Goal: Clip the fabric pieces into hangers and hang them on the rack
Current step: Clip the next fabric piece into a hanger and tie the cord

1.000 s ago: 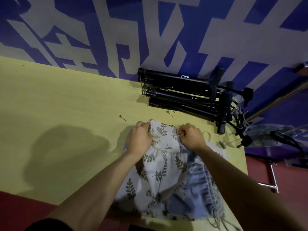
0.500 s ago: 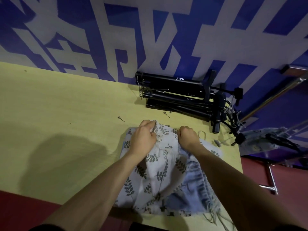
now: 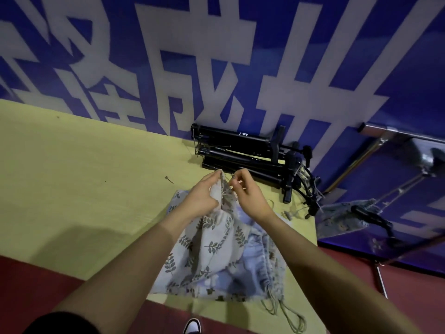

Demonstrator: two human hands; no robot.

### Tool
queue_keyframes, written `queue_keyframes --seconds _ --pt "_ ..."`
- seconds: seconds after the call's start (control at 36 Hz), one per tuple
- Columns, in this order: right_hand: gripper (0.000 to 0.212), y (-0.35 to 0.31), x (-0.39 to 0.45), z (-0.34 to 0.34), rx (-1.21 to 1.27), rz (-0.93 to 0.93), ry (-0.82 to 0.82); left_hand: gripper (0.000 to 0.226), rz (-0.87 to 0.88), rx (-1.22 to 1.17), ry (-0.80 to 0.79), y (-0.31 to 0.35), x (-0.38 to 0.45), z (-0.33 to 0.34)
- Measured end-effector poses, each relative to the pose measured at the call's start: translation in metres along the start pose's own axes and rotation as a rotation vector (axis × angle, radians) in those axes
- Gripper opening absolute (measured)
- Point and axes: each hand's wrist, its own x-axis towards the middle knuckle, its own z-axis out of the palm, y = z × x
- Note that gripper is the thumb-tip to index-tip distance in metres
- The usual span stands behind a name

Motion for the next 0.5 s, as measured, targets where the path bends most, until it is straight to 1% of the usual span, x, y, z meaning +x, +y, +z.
queue_keyframes --seconds 0.08,0.19,0.28,0.39,0.5 --pt "0.009 -0.012 -0.004 -0.004 0.055 0.007 -0.053 0.084 0.04 -0.05 0.067 0.017 -0.008 -0.003" --pt "0.01 -0.021 -0.008 -0.007 0.124 0.038 -0.155 0.085 0.104 -0.104 0.098 0.03 -0.013 -0.006" --pt "0.007 -0.028 -0.007 -0.006 0.154 0.015 -0.15 0.083 0.155 -0.093 0.133 0.036 -0.016 -0.01" --pt "0.005 -0.039 -0.005 -0.001 0.221 0.03 -0.134 0.082 0.171 -0.089 0.153 0.038 -0.019 -0.016" --pt "0.007 -0.045 -0.001 0.007 0.205 0.036 -0.068 0.08 0.174 -0.044 0.229 0.038 -0.018 -0.023"
